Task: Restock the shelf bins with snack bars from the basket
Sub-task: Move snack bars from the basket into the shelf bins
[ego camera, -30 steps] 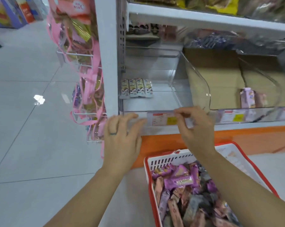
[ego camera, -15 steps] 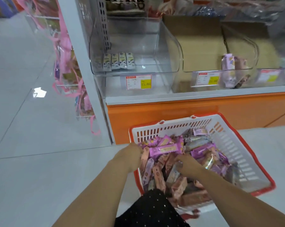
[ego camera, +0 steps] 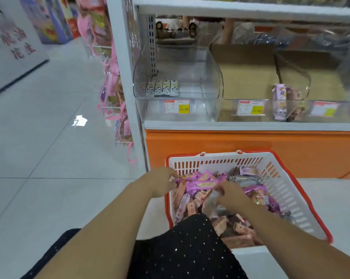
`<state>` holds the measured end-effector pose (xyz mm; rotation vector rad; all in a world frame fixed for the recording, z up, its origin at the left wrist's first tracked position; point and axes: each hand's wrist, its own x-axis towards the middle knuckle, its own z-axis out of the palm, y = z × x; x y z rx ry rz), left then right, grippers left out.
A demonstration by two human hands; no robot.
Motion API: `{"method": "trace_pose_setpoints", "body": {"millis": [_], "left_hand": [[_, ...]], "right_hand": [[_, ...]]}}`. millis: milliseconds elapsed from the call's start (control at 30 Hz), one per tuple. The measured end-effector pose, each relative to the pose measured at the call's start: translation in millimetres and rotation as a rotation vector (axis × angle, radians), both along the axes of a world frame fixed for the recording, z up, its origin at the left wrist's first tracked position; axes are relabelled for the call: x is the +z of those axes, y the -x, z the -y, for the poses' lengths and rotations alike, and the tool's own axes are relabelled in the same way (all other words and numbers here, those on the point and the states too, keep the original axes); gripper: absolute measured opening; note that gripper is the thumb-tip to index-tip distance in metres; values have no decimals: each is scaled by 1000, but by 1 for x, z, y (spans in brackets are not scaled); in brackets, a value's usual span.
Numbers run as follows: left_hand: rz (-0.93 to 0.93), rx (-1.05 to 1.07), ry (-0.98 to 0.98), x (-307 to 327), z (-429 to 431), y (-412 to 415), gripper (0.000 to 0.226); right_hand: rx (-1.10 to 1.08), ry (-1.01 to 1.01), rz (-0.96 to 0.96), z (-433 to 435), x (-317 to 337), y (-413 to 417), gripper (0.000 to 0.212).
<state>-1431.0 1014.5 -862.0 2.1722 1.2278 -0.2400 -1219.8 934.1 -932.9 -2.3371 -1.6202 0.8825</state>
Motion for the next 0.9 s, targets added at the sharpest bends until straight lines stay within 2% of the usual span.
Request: {"method": "trace_pose_setpoints", "body": {"millis": [100,133,200,300,433,533,667,767,900], "left_hand": [[81,19,13,31,2,-5,34],[138,62,47,41,3,-8,31],[275,175,170,57,5,-15,28],[456,335,391,74,13,-28,29],[688,472,591,82,25,-49,33],[808,526,617,83,33,-62,25],[951,608,640,87,35,-71,14],[1093,708,598,92,26,-73,40],[1241,721,566,98,9,-75,52]], "right_hand": [[30,-268,-71,0,56,-3,23],[51,-354,-97,1,77,-2,17],[134,-521,-122,7,111,0,19],[267,-648,-111,19,141,2,25],[426,-806,-22,33,152,-3,17],[468,-821,19,39,155,-13,16],[438,-706,0,34,162,-26,18],[379,-644,-109,24,170,-30,16],[156,-662,-259,-4,177,-32,28]]}}
